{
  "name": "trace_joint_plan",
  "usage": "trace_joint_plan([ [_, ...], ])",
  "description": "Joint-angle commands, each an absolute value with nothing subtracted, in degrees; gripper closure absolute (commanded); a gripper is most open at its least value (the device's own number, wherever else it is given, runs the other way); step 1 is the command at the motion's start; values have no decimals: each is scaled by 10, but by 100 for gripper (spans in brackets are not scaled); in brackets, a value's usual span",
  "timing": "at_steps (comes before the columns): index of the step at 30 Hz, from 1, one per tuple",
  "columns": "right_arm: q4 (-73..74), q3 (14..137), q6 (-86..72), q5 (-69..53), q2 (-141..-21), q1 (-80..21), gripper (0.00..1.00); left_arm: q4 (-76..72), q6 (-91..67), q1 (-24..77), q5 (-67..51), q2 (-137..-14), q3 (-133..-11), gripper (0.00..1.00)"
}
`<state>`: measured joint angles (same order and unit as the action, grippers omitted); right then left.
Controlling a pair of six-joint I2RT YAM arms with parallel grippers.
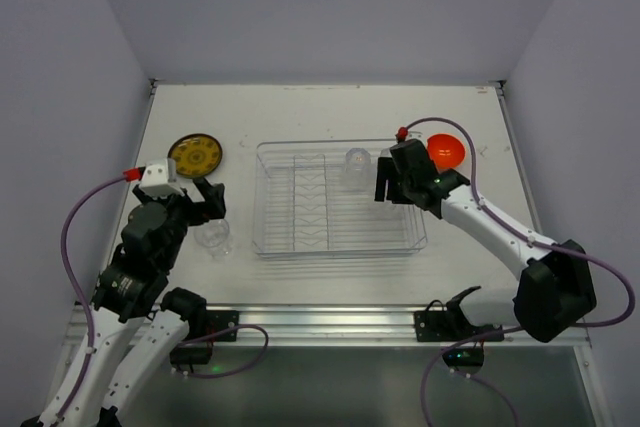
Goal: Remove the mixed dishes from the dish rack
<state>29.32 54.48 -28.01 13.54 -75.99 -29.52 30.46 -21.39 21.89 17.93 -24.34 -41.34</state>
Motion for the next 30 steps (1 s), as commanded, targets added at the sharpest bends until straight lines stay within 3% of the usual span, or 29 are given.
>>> trace_joint_plan([
  [1,269,543,-271,107,-718,-295,91,275,-193,221,167,-229,-412,0],
  [6,238,522,-266,38,-642,-295,91,239,-185,221,70,-210,-428,0],
  [11,150,491,-279,-143,-542,-296,91,151,-261,221,-82,-266,-421,0],
  [14,82,468,-304,-220,-497,-295,92,-42,-382,223,-288,-342,-359,0],
  [15,71,464,-315,-232,-487,-295,93,-213,-480,228,-373,-381,-304,0],
  [16,50,461,-319,-241,-480,-295,93,-293,-526,255,-390,-399,-284,0],
  [18,24,447,-332,-271,-456,-295,94,-385,-562,299,-368,-443,-275,0],
  [22,-31,430,-346,-306,-426,-295,94,-390,-517,427,-326,-497,-342,0],
  [30,-88,394,-356,-368,-386,-295,94,-469,-545,461,-316,-535,-328,3],
])
